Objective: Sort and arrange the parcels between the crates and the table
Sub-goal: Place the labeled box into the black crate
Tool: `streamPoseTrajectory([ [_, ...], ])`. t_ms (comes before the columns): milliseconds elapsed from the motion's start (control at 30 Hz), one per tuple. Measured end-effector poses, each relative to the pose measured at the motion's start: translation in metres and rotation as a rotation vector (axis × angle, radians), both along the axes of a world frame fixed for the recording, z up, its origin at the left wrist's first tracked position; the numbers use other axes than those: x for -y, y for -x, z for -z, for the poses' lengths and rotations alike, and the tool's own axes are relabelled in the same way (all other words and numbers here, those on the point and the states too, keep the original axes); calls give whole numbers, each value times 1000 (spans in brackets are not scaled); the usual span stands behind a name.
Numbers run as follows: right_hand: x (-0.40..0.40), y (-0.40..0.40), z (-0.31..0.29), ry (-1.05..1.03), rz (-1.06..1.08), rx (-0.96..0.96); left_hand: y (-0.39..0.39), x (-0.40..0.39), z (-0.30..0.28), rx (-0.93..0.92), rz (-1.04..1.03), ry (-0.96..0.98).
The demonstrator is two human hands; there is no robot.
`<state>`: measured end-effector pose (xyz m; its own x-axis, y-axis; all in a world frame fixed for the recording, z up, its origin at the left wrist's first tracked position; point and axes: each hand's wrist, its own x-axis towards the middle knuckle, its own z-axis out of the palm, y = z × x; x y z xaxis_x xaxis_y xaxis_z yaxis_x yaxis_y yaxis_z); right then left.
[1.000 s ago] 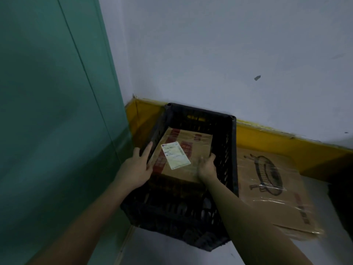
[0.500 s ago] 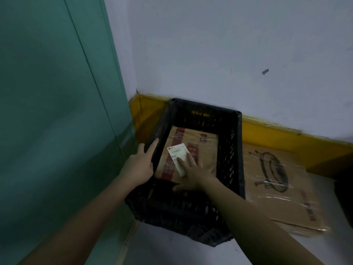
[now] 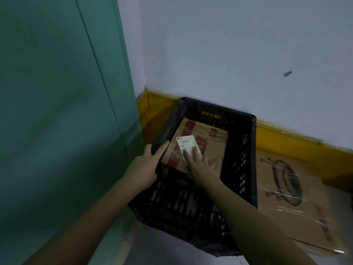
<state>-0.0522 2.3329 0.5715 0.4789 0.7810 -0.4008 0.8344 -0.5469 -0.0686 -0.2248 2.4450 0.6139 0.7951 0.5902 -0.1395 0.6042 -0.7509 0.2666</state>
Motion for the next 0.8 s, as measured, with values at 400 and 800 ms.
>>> streamPoseTrajectory([
  [400, 2, -4, 26, -68, -7, 8, -5, 7, -3, -38, -81, -102],
  [800, 16, -24, -67, -180, 85, -193, -14, 10, -18, -187, -130, -58],
])
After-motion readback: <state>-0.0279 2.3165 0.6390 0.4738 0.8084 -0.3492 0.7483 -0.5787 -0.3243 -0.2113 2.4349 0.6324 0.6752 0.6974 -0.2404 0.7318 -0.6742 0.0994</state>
